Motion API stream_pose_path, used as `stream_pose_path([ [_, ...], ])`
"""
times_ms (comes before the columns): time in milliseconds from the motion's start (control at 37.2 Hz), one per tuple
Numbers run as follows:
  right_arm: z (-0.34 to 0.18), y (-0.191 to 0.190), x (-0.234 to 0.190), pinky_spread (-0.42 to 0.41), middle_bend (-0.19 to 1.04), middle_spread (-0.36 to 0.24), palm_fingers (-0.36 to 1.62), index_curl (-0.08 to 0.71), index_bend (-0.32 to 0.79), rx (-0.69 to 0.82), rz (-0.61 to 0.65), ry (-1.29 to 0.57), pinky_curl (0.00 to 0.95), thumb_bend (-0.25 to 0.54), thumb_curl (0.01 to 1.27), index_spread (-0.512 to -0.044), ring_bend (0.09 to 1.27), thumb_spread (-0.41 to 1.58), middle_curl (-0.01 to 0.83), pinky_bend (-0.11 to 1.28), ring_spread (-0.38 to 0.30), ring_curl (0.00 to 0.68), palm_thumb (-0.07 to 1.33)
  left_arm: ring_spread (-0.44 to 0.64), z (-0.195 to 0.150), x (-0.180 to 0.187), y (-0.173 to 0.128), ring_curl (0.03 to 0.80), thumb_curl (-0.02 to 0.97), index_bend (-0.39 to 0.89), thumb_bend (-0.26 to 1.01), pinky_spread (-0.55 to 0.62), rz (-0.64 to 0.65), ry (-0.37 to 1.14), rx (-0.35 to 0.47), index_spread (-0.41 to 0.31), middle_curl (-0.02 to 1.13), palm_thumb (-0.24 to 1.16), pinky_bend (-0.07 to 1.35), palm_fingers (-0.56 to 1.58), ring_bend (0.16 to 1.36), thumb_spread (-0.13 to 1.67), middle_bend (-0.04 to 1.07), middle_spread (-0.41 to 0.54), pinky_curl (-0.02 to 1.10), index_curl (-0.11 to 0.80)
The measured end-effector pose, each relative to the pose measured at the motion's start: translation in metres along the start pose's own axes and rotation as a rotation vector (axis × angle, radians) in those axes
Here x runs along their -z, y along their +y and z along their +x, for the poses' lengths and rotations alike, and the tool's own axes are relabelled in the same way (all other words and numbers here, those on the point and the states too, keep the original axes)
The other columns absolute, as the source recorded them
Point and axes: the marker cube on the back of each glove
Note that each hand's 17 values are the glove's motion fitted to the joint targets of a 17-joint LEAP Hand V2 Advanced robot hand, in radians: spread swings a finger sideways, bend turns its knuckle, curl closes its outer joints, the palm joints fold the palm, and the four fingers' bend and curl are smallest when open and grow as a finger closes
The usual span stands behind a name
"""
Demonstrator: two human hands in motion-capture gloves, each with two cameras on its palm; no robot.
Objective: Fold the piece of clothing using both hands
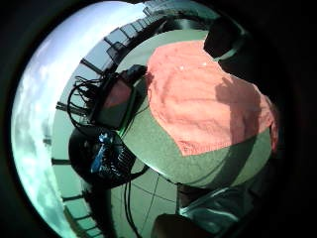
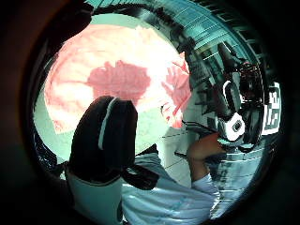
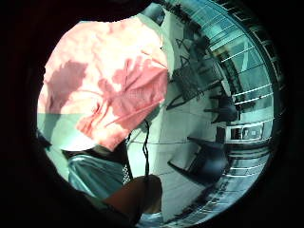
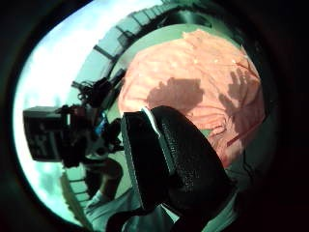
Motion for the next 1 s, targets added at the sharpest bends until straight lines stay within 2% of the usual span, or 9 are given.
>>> stream_pose_path([
  [27,0.000,0.001,0.001,0.115,0.23,-0.027,0.22,0.048,0.18,-0.002,-0.003,0.001,0.074,0.110,0.03,-0.201,0.20,0.43,0.055,0.34,0.050,0.023,0.18,0.05,0.000,0.000,0.000,0.096,0.036,0.18,0.11,0.11,0.000,-0.002,0.000,-0.055,0.05,0.17,0.37,0.60,0.46,0.45,0.20,0.008,0.08,0.055],
  [135,-0.001,0.005,0.005,0.168,0.23,-0.039,0.20,0.102,0.17,-0.009,-0.013,0.001,0.129,0.115,0.05,-0.290,0.20,0.70,0.101,0.36,0.076,0.059,0.20,0.08,0.001,0.000,0.000,0.182,0.064,0.17,0.12,0.16,-0.005,-0.004,-0.005,-0.079,0.13,0.20,0.38,0.57,0.51,0.72,0.19,0.011,0.16,0.109],
  [323,-0.001,0.001,-0.003,0.215,0.23,-0.050,0.17,0.158,0.16,0.008,-0.014,-0.011,0.183,0.097,0.08,-0.362,0.20,0.98,0.157,0.37,0.101,0.094,0.21,0.10,0.000,-0.004,0.000,0.233,0.106,0.16,0.10,0.20,-0.011,0.003,-0.009,-0.099,0.19,0.21,0.38,0.54,0.53,0.99,0.18,0.014,0.23,0.173],
  [565,-0.002,0.007,0.003,0.239,0.23,-0.055,0.16,0.202,0.16,0.002,-0.026,-0.006,0.225,0.064,0.12,-0.395,0.21,1.13,0.210,0.38,0.115,0.127,0.23,0.11,-0.001,-0.016,-0.004,0.260,0.150,0.16,0.06,0.23,-0.016,0.003,-0.022,-0.108,0.24,0.21,0.38,0.52,0.53,1.14,0.17,0.016,0.27,0.227],
  [726,0.002,0.005,-0.005,0.244,0.21,-0.051,0.14,0.221,0.15,0.023,-0.047,-0.017,0.248,0.039,0.13,-0.403,0.21,1.18,0.235,0.39,0.120,0.147,0.23,0.12,-0.003,-0.007,0.004,0.273,0.173,0.15,0.04,0.23,-0.045,-0.019,-0.031,-0.110,0.25,0.22,0.37,0.50,0.54,1.18,0.17,0.016,0.29,0.253],
  [834,0.011,0.007,-0.020,0.246,0.22,-0.050,0.13,0.226,0.13,0.028,-0.086,-0.012,0.263,0.019,0.15,-0.404,0.22,1.19,0.252,0.39,0.126,0.159,0.23,0.12,-0.017,-0.022,0.004,0.281,0.188,0.15,0.02,0.23,-0.068,-0.053,-0.025,-0.111,0.26,0.22,0.37,0.50,0.54,1.19,0.17,0.016,0.31,0.265],
  [995,0.033,0.011,-0.064,0.248,0.21,-0.035,0.06,0.199,0.07,0.012,-0.210,0.007,0.298,-0.009,0.17,-0.402,0.26,1.15,0.273,0.46,0.137,0.187,0.25,0.13,-0.047,-0.061,-0.001,0.296,0.213,0.11,-0.01,0.24,-0.049,-0.096,0.015,-0.100,0.28,0.23,0.40,0.45,0.56,1.15,0.17,0.020,0.33,0.260],
])
